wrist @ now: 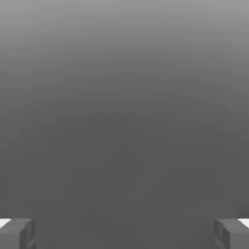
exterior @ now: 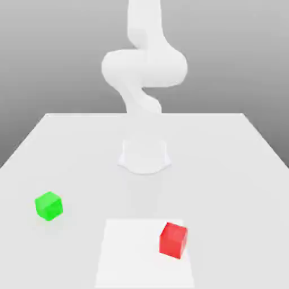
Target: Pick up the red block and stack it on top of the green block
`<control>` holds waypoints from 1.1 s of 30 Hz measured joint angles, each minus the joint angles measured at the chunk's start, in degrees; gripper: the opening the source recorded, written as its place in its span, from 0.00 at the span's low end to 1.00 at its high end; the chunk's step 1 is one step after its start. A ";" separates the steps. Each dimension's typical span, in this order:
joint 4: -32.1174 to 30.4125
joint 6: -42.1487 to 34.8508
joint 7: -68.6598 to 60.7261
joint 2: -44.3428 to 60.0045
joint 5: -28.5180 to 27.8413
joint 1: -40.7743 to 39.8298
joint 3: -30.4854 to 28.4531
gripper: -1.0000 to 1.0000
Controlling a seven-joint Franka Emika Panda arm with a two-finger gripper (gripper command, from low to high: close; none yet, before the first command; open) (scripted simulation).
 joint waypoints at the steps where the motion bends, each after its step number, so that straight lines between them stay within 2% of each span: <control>1: -1.11 1.23 -1.94 2.35 -1.05 0.45 0.11 0.50; 7: -7.19 7.91 -13.51 15.30 -5.57 3.22 -0.59 0.50; 12: -12.22 13.54 -24.80 25.77 -6.74 5.78 -2.10 0.50; 16: -16.32 18.25 -35.88 33.95 -4.85 7.80 -2.90 0.50; 20: -20.39 23.01 -49.52 41.85 0.79 9.33 -1.65 0.50; 26: -19.78 32.94 -53.16 53.98 2.84 8.69 -0.64 0.50; 27: -19.56 34.38 -53.18 55.69 2.79 8.71 -0.67 0.00; 33: -19.45 34.98 -53.11 56.54 2.68 8.68 -0.65 0.00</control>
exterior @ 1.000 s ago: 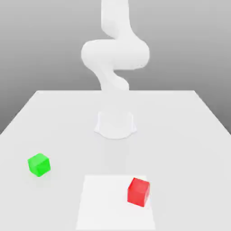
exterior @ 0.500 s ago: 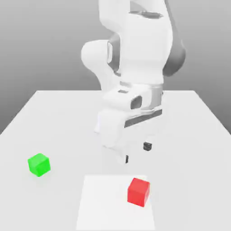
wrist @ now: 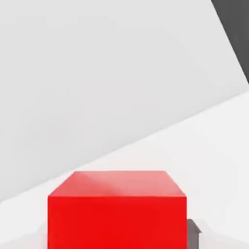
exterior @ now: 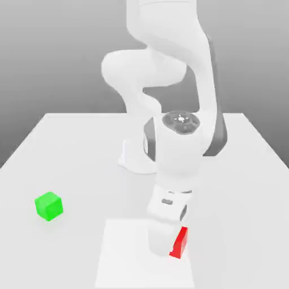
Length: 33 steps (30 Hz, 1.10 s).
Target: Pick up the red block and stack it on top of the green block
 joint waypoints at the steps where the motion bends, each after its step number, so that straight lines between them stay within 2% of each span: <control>1: -0.08 -0.51 -0.01 -0.62 0.03 -0.05 0.06 0.00; 7: -1.69 -9.65 0.32 -11.38 -0.20 -0.47 0.14 0.00; 15: -4.69 -13.60 21.62 -18.18 -4.93 -19.20 -8.20 0.00; 23: -7.66 -16.27 41.67 -24.19 -6.66 -34.14 -16.20 0.00; 26: -8.00 -12.84 43.68 -21.11 -4.35 -36.23 -18.36 0.00; 30: -7.72 -5.30 38.78 -12.91 3.31 -36.33 -16.88 0.00; 31: -7.65 -4.01 37.65 -11.48 4.91 -36.79 -16.11 1.00; 33: -7.65 -4.01 37.65 -11.48 4.91 -36.76 -16.11 1.00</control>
